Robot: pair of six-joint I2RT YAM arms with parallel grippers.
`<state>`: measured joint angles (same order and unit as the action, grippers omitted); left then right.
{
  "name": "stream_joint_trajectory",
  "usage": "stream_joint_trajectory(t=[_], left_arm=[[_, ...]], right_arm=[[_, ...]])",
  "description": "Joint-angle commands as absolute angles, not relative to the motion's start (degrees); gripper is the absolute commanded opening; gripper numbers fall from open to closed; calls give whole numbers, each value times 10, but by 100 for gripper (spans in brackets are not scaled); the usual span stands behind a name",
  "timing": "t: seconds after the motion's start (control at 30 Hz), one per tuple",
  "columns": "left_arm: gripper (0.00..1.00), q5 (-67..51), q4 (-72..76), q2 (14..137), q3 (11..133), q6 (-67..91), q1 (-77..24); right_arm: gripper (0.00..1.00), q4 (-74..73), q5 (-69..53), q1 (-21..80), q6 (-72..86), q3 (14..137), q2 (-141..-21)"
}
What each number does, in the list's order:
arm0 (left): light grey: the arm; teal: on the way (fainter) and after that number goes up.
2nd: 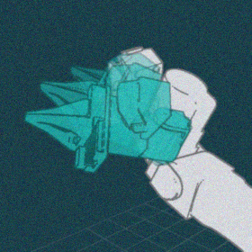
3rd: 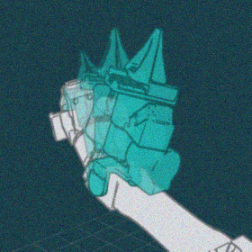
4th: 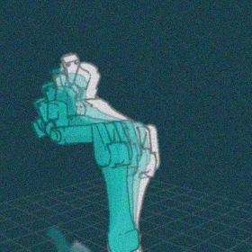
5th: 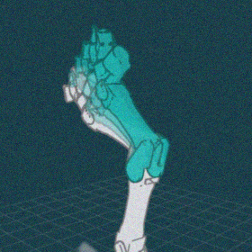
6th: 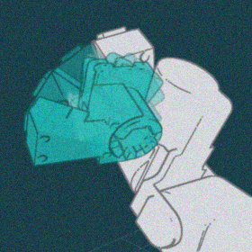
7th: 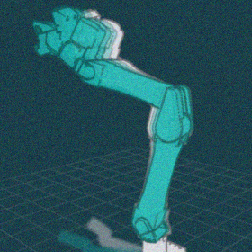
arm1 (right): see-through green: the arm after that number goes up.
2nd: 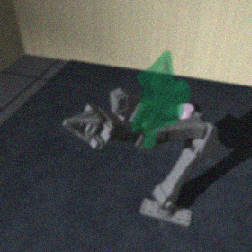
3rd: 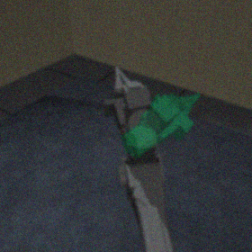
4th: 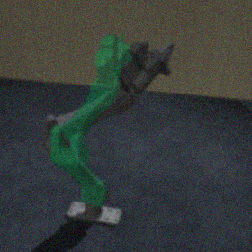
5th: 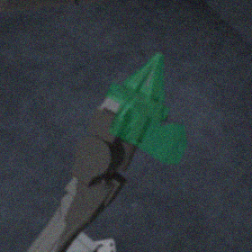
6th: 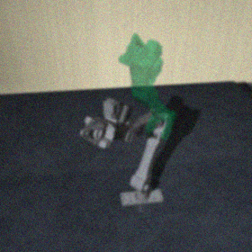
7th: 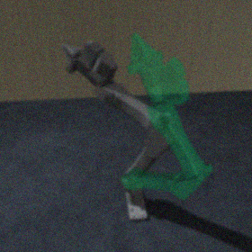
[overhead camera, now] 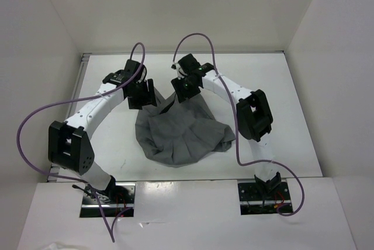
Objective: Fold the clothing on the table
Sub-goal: Flatten the skirt out
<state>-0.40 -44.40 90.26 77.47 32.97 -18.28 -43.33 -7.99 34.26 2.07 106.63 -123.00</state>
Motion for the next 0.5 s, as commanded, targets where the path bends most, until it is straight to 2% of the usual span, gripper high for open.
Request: stream_joint_trajectory(t=[0.0, 0.37, 0.47], left_arm=[[74, -28, -431, 870, 767, 326, -171], [74, -34, -431, 847, 732, 338, -171], [74, -34, -431, 842, 727, 338, -165]], right_arm=[[59, -419, -33, 356, 1, 1108, -1228], [59, -414, 3, 361, -4, 1139, -1270], [56, -407, 3, 361, -4, 1134, -1284]])
